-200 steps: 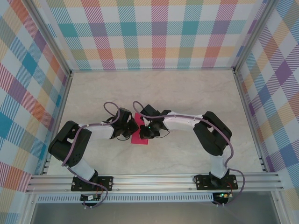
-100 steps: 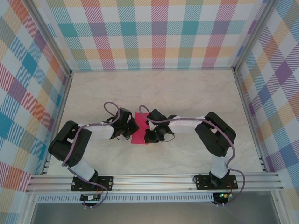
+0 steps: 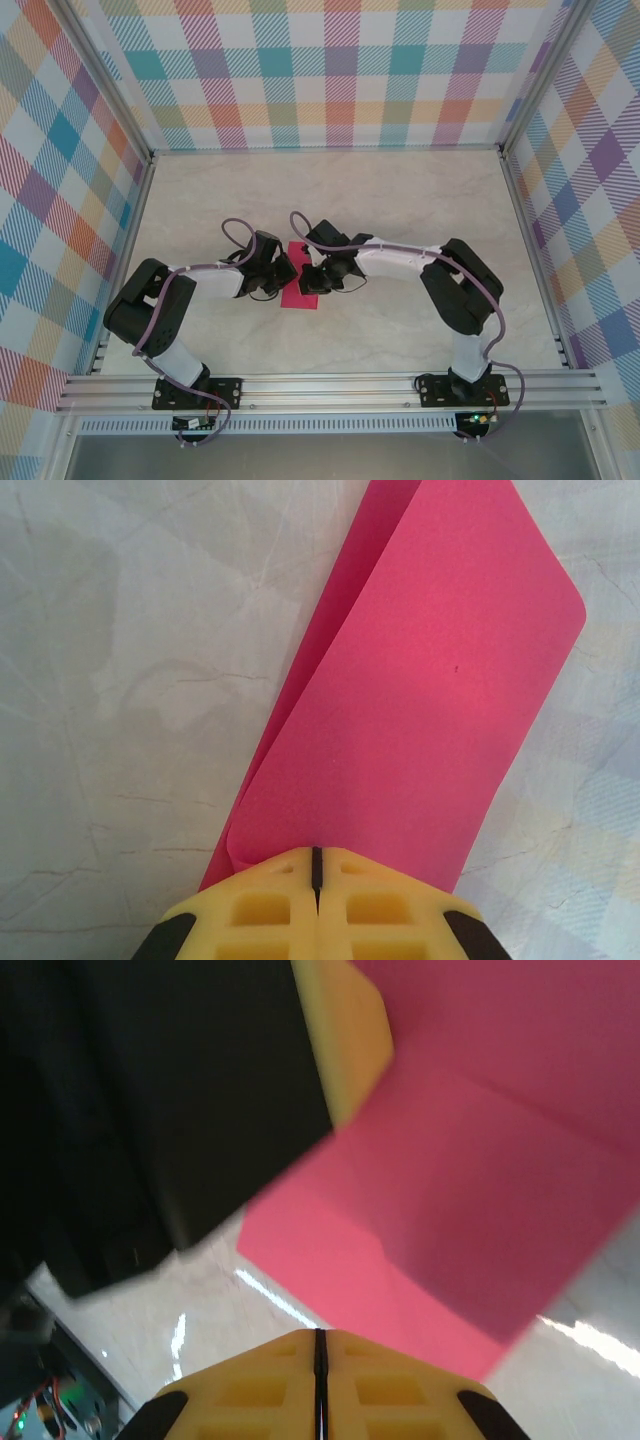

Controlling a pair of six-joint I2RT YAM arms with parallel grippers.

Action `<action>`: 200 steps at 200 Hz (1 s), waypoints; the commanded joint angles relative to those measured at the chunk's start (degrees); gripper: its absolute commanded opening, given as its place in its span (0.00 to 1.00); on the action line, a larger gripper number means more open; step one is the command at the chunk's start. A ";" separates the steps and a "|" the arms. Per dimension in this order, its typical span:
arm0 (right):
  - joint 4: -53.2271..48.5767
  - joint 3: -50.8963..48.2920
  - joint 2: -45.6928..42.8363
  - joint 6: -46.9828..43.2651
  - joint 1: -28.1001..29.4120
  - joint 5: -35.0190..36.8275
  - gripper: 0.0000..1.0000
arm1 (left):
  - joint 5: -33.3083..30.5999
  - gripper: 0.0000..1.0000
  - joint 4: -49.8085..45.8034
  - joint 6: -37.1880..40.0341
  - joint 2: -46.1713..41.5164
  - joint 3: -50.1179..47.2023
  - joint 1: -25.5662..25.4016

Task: Fold a paper plane with a square sheet of paper (pick it up from the middle)
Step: Fold the triangle a second time at the center of the table.

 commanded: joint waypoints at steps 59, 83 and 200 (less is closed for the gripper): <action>-1.39 -5.34 3.34 -0.48 -0.76 -1.36 0.09 | -0.92 0.05 -7.06 1.29 2.27 -1.44 0.53; -3.29 -7.93 2.50 -0.92 -0.78 -0.62 0.09 | -0.88 0.05 -6.88 2.20 2.34 -1.43 1.11; -5.39 -13.99 -2.39 -1.82 -0.98 -0.77 0.09 | 1.23 0.06 -5.41 10.17 2.11 -2.92 6.94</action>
